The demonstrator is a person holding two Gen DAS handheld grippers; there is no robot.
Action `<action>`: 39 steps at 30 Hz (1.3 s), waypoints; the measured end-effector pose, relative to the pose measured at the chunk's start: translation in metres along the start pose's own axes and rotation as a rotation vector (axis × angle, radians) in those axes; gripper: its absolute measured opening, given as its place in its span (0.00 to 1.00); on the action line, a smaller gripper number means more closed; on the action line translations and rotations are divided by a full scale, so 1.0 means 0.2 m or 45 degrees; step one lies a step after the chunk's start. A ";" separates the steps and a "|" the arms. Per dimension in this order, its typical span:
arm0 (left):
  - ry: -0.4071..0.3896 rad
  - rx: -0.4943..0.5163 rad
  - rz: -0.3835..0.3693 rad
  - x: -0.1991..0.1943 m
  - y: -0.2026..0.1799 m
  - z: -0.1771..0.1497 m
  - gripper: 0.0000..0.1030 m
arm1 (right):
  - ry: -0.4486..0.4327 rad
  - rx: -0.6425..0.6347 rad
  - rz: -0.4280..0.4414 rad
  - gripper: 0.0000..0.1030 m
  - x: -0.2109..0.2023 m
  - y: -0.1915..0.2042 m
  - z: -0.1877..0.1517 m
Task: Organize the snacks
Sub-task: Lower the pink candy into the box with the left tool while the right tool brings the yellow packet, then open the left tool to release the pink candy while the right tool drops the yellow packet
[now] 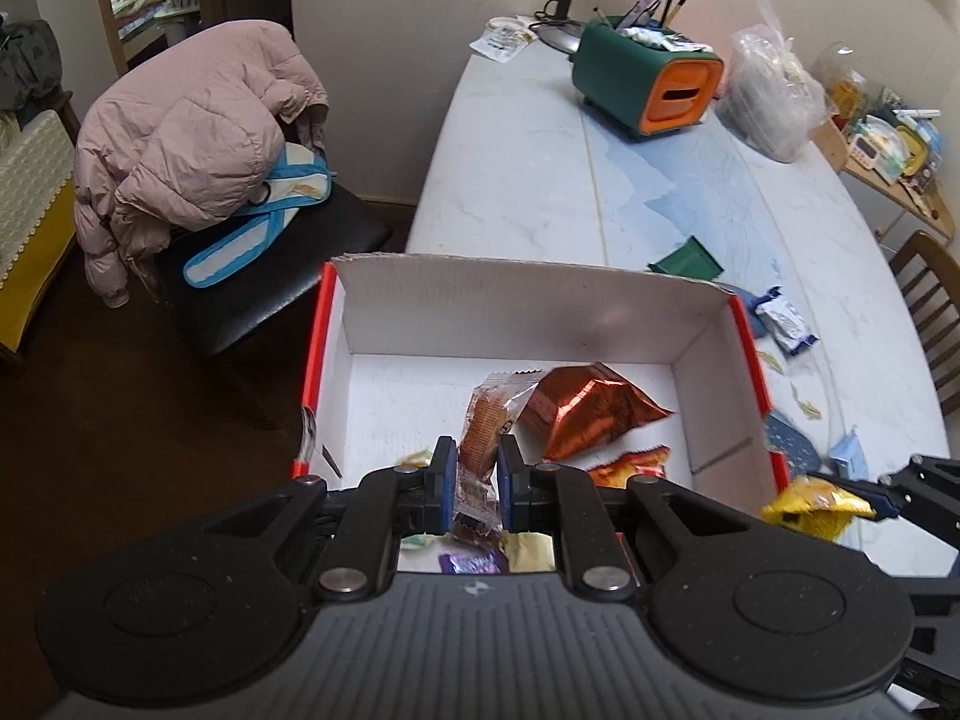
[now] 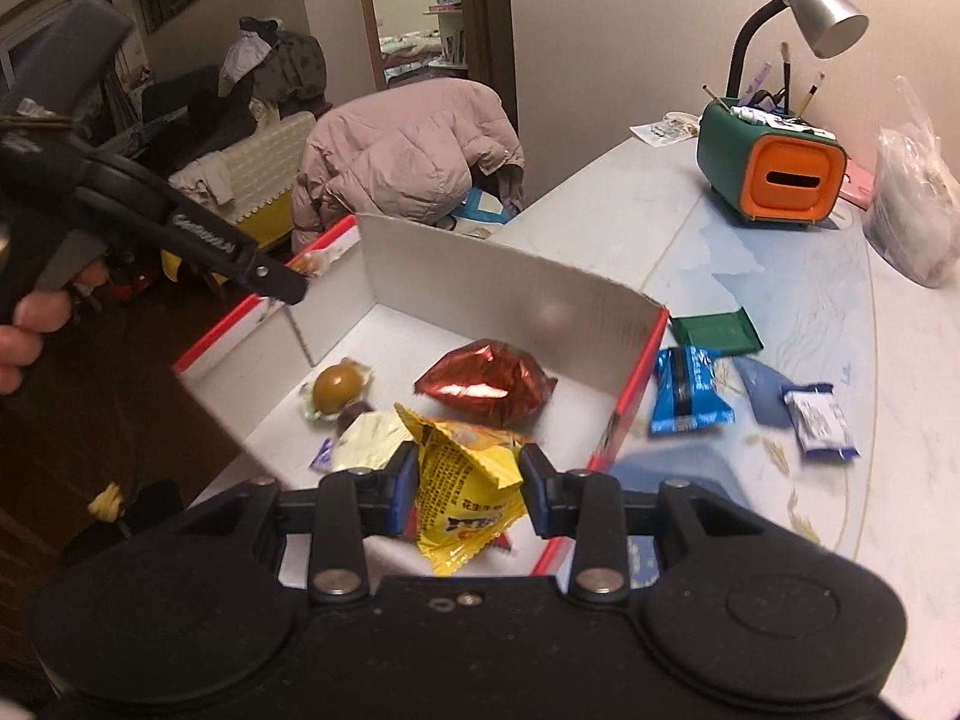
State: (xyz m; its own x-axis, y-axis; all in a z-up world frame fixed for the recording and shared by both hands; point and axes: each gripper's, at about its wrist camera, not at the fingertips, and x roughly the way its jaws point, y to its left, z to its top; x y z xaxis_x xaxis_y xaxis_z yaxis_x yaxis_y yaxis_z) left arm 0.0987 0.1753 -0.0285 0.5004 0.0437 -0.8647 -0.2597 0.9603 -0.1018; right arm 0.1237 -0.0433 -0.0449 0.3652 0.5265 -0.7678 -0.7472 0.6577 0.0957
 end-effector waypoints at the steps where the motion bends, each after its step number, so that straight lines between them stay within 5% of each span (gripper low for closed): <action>1: 0.005 0.000 0.012 0.02 0.00 0.01 0.13 | 0.009 -0.004 -0.008 0.34 0.03 0.00 0.02; 14: 0.133 0.000 0.060 0.27 0.02 0.03 0.13 | 0.118 0.022 -0.065 0.34 0.38 -0.09 0.12; 28: 0.221 0.032 0.083 0.42 -0.01 -0.04 0.14 | 0.158 0.010 -0.061 0.35 0.45 -0.08 0.12; 39: 0.191 -0.021 0.039 0.36 0.02 -0.07 0.41 | 0.124 0.041 -0.056 0.43 0.38 -0.07 0.11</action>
State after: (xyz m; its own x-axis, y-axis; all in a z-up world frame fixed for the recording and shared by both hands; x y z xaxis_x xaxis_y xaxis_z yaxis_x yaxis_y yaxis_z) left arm 0.1212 0.1786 -0.0984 0.3632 0.0301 -0.9312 -0.2869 0.9545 -0.0810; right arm 0.1739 -0.0015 -0.0901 0.3402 0.4431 -0.8294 -0.7127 0.6969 0.0800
